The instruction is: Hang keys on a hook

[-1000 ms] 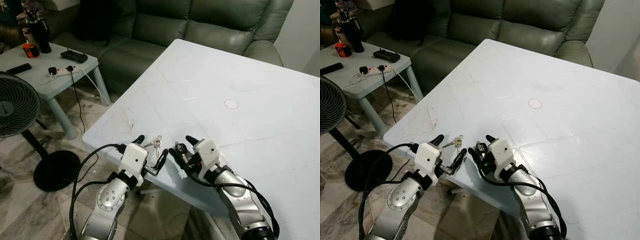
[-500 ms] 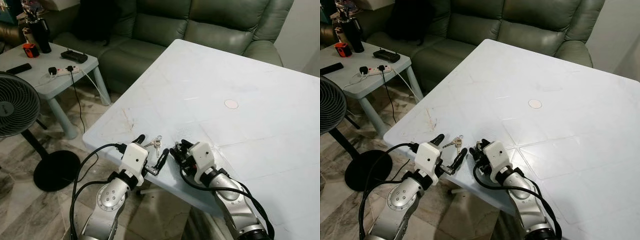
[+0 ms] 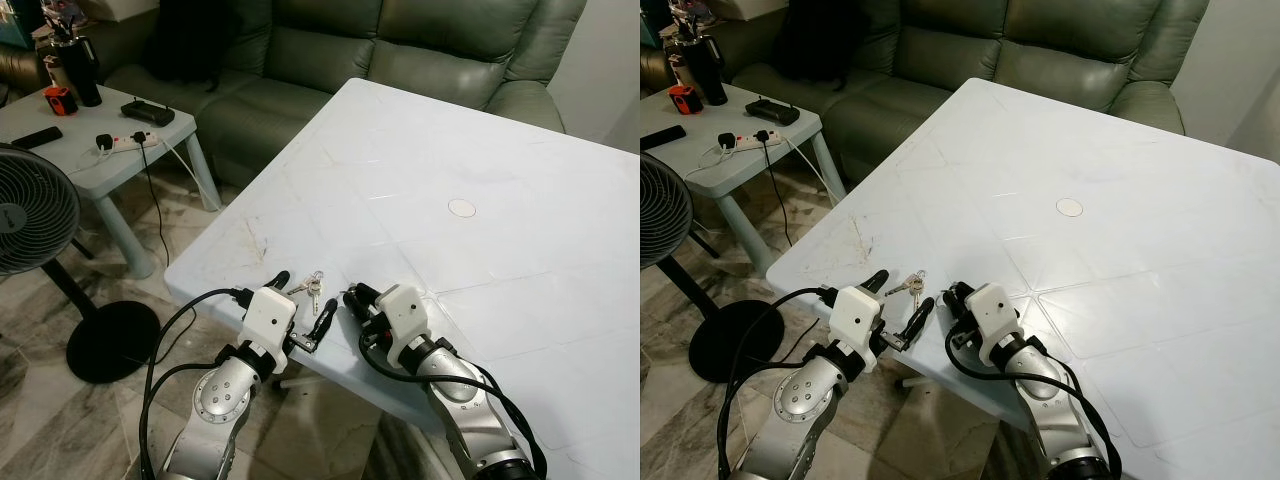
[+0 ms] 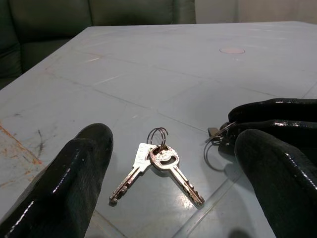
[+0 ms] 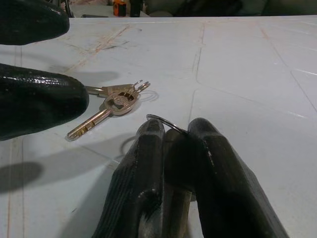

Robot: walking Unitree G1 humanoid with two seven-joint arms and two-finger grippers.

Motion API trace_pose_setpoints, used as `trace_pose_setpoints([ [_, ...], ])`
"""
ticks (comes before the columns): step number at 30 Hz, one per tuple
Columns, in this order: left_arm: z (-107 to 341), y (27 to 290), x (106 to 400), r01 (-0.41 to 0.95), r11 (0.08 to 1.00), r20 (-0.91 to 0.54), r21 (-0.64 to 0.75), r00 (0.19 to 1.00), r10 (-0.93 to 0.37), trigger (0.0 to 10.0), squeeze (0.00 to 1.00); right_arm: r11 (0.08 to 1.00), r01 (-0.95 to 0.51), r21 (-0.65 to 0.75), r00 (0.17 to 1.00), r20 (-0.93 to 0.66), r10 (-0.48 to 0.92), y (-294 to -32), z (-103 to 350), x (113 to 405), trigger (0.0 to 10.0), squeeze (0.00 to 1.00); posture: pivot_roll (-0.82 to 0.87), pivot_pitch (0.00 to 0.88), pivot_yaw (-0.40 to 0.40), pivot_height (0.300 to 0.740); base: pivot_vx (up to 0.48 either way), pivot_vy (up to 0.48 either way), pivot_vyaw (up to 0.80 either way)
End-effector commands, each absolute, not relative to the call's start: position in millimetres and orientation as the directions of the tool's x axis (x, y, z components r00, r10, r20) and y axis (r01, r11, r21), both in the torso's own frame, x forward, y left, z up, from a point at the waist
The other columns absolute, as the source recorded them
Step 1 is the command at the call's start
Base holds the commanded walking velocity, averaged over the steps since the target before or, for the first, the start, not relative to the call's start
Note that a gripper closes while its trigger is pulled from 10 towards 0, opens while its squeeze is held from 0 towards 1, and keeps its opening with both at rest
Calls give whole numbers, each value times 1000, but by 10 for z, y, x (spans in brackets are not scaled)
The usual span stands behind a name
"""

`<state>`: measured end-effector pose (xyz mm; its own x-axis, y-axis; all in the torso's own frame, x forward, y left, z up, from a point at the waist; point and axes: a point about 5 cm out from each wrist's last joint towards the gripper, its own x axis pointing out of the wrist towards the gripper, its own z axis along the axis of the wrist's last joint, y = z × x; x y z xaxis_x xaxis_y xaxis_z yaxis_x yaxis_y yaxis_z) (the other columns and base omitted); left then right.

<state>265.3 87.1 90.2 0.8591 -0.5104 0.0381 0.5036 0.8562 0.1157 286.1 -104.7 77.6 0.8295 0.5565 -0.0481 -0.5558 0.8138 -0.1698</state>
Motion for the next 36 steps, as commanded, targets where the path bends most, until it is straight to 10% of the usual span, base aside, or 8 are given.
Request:
trace_pose_setpoints([
  [1,923,876,2640,498,859,41,120,862,-506,10000,0,821,-550,-153,833,-36,552,-1050,784,2854,2667,0,30,107,-32,740,0,0,0],
  [13,921,871,2639,498,859,40,118,862,-506,10000,0,820,-554,-142,830,-18,558,-1036,808,2857,0,0,29,107,-32,740,0,0,0],
  [14,920,871,2638,499,859,39,118,862,-506,10000,0,820,-553,-146,831,-27,556,-1036,799,2856,8196,0,29,107,-32,740,0,0,0],
  [16,919,871,2638,499,859,39,117,862,-506,10000,0,818,-556,-143,829,-32,558,-1032,793,2854,9922,0,29,107,-32,740,0,0,0],
  [28,914,861,2634,502,857,39,116,860,-509,10000,0,844,-526,-103,850,-107,517,-1037,723,2899,10000,0,31,100,-32,740,0,0,0],
  [31,917,858,2628,504,856,39,118,859,-511,10000,0,861,-501,-90,863,-117,491,-1060,711,2916,10000,1000,31,100,-34,740,0,0,0],
  [34,916,859,2628,503,856,39,118,859,-511,10000,0,859,-503,-98,863,-121,491,-1055,717,2919,10000,0,31,100,-34,740,0,0,0],
  [36,916,859,2629,503,856,39,117,859,-510,10000,0,858,-508,-83,859,-122,497,-1048,713,2918,10000,0,31,100,-34,740,0,0,0],
])
